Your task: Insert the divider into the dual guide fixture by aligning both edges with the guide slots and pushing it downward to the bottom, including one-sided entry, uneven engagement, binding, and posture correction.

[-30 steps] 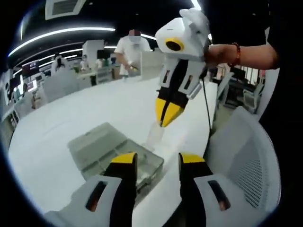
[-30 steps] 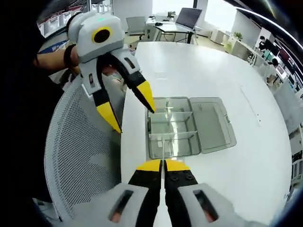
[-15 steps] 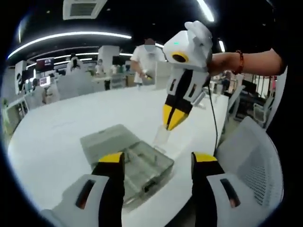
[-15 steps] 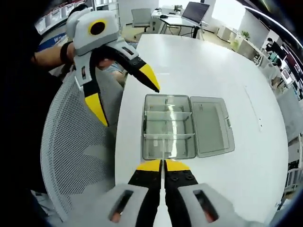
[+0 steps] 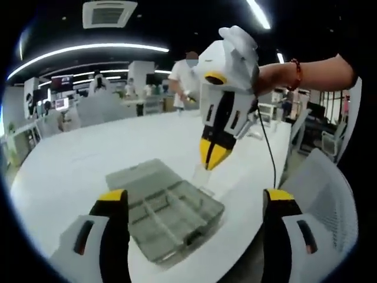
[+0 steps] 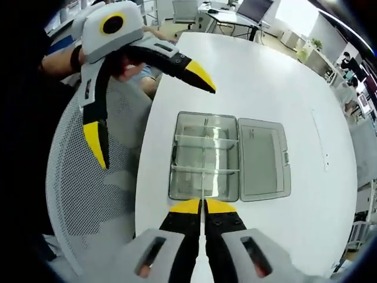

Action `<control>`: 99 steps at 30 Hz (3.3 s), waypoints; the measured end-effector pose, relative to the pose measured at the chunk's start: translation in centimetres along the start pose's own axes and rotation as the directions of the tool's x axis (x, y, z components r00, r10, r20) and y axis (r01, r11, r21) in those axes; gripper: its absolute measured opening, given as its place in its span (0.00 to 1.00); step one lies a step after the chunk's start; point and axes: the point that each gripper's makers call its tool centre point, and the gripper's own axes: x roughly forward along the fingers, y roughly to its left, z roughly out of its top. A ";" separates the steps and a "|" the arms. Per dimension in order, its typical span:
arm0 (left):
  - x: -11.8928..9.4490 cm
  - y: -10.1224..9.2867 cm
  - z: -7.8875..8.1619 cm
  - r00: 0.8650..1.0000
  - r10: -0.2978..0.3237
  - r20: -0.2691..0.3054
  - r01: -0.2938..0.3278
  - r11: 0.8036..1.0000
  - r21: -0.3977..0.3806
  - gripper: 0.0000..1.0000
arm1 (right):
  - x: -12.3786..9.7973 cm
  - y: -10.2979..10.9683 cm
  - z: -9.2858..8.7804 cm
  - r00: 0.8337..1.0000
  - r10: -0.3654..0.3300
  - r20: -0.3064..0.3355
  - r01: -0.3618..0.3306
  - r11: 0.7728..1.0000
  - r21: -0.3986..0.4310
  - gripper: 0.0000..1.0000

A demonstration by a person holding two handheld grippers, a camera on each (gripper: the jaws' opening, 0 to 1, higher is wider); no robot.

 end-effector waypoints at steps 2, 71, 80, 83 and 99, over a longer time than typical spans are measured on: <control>0.1 0.0 0.0 1.000 -0.016 0.014 0.017 0.999 -0.030 0.98 | 0.3 0.0 0.0 1.000 0.015 -0.012 -0.015 1.000 -0.009 0.00; 0.9 0.1 -1.8 0.998 -0.044 -0.039 0.041 0.997 -0.069 0.89 | 4.0 -0.4 -0.3 0.992 0.091 -0.092 -0.090 0.996 0.014 0.00; 0.8 0.4 -2.0 0.999 -0.032 -0.045 0.028 0.997 -0.075 0.89 | 4.7 -0.5 -0.4 0.989 0.119 -0.090 -0.116 0.993 0.038 0.00; 0.8 0.5 -2.1 0.998 -0.026 -0.049 0.022 0.997 -0.074 0.89 | 5.0 -0.5 -0.5 0.988 0.126 -0.092 -0.122 0.991 0.047 0.00; 0.7 0.6 -2.3 0.998 -0.025 -0.056 0.021 0.997 -0.080 0.89 | 6.7 -0.1 -1.1 0.987 0.121 -0.102 -0.118 0.992 0.035 0.00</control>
